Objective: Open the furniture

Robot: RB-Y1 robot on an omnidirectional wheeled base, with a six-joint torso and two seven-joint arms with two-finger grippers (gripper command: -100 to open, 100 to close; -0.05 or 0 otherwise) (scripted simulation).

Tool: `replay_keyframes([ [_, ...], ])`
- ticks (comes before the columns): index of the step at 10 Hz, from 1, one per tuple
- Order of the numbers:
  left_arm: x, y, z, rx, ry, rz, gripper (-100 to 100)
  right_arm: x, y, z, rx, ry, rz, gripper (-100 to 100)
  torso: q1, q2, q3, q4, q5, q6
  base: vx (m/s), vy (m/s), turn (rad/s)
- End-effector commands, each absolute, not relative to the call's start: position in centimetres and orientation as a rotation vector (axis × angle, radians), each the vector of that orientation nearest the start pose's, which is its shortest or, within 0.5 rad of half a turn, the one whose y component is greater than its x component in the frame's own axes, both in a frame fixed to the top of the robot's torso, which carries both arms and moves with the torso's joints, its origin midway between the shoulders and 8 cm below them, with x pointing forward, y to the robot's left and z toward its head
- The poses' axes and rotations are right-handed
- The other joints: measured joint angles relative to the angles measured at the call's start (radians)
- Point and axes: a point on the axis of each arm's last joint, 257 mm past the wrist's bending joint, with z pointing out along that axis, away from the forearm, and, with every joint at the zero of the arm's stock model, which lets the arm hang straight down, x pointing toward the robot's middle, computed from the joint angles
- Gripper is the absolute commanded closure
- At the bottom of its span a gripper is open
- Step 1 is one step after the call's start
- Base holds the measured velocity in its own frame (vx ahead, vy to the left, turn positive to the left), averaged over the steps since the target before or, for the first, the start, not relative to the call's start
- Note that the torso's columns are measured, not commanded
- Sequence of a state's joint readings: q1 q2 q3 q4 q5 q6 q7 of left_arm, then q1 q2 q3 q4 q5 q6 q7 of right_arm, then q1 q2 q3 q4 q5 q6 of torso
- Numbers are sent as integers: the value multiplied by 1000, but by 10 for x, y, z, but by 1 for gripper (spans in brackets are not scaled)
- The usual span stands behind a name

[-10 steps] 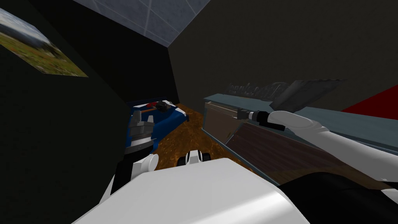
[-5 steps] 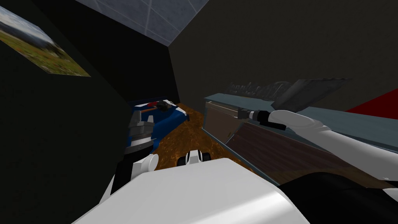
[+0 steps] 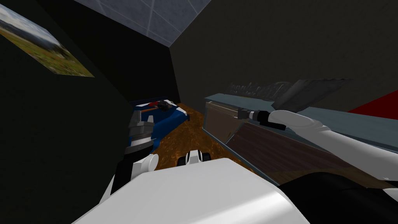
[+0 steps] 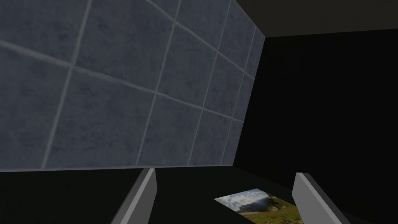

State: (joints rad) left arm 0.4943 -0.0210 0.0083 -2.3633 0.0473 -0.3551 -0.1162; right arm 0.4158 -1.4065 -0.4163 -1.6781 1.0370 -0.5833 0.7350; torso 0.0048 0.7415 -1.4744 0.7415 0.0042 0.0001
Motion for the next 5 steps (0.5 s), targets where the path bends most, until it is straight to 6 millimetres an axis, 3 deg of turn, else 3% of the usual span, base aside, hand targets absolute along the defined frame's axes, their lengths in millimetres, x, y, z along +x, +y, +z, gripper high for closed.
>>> replay_keyframes([
  [1,349,289,36,-700,638,-1209,0,453,-486,-54,-1672,1255,-817,0,-1,0,0,-1,-1,0,0,0,0],
  [5,349,289,36,-700,638,-1209,0,451,-486,-58,-1676,1261,-810,0,-4,-2,-1,-2,-3,0,0,0,0],
])
